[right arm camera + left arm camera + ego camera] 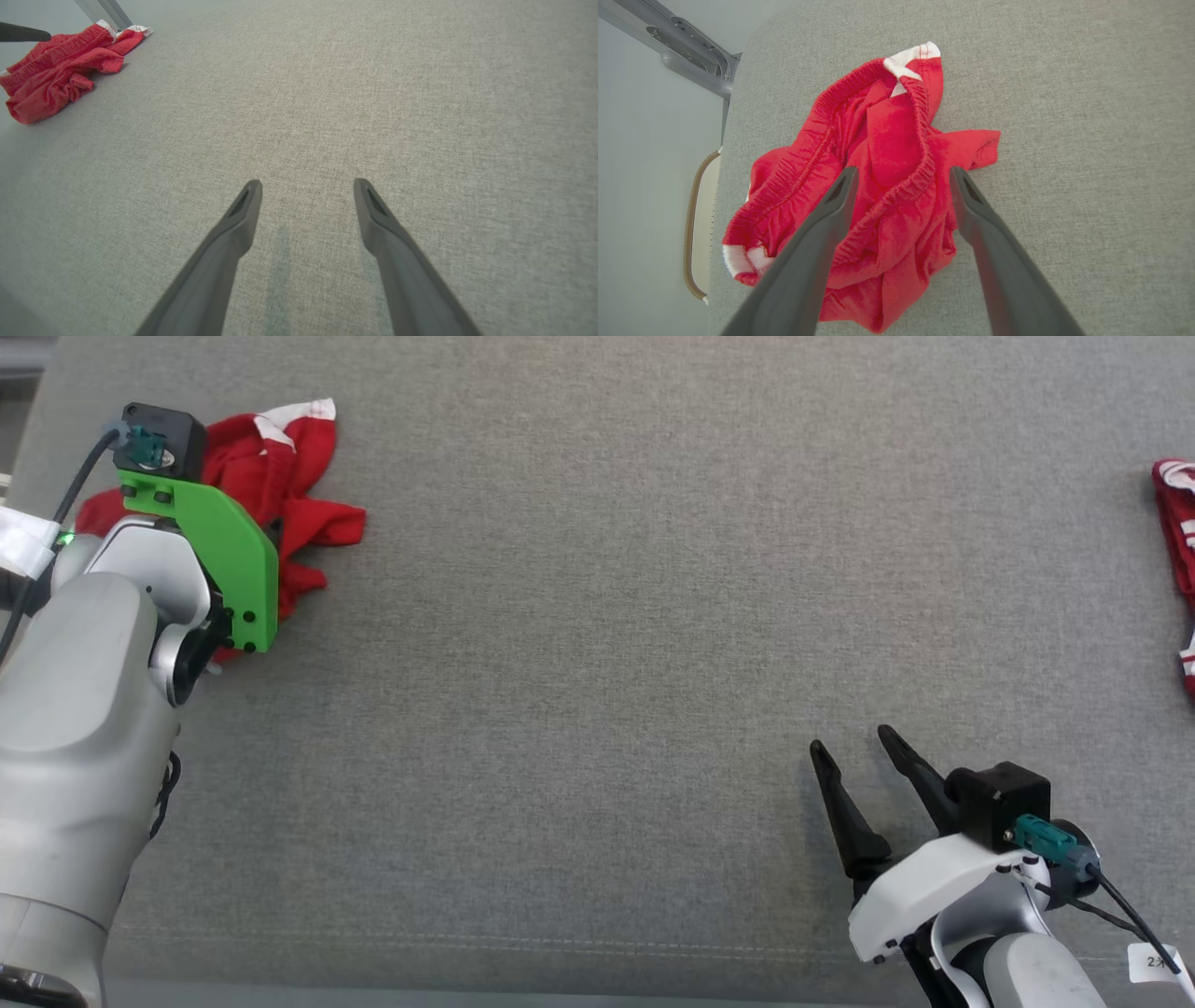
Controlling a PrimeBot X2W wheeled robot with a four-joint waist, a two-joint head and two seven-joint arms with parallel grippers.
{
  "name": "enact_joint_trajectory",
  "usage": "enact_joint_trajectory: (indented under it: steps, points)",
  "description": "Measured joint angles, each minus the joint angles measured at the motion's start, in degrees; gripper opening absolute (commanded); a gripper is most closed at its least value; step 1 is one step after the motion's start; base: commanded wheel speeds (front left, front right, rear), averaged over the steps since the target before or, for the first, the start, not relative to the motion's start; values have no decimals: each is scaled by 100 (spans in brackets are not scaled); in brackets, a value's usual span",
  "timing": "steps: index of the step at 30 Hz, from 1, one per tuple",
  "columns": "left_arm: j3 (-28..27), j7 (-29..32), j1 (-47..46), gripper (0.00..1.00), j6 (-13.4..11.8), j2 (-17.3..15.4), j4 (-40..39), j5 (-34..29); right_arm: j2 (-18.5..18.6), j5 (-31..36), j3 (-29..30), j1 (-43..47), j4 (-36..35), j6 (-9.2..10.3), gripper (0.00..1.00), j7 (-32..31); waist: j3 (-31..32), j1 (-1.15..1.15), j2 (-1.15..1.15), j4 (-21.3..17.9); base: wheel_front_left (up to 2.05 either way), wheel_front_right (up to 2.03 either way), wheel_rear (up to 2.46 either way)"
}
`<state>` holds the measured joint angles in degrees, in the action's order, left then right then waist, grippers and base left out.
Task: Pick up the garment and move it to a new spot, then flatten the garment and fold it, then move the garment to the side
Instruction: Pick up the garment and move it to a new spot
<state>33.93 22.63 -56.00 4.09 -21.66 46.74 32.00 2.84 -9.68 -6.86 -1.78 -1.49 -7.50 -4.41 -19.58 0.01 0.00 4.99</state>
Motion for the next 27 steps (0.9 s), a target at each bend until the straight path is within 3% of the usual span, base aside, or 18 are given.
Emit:
enact_joint_trajectory:
  steps: [7,8,10,16,27]
  points:
    - [-2,-2,-115,97,-166,96,290,13,0,-47,-13,-79,44,0,100,88,-296,0,0,-278,0,0,0]
    - [-7,-27,-131,53,-185,93,331,13,0,-58,-21,-91,59,0,100,107,-319,0,0,-311,0,0,0]
    - [-9,-88,-159,0,-237,96,389,5,-1,-69,-18,-99,98,0,100,133,-350,0,0,-367,0,0,0]
    - [-3,-200,-226,0,-315,89,556,-26,-1,-76,-29,-174,227,0,100,201,-273,-1,0,-416,0,0,0]
    - [-30,-831,-388,0,-200,257,391,26,-1,-193,-196,-215,553,0,100,341,77,-1,0,-467,0,0,0]
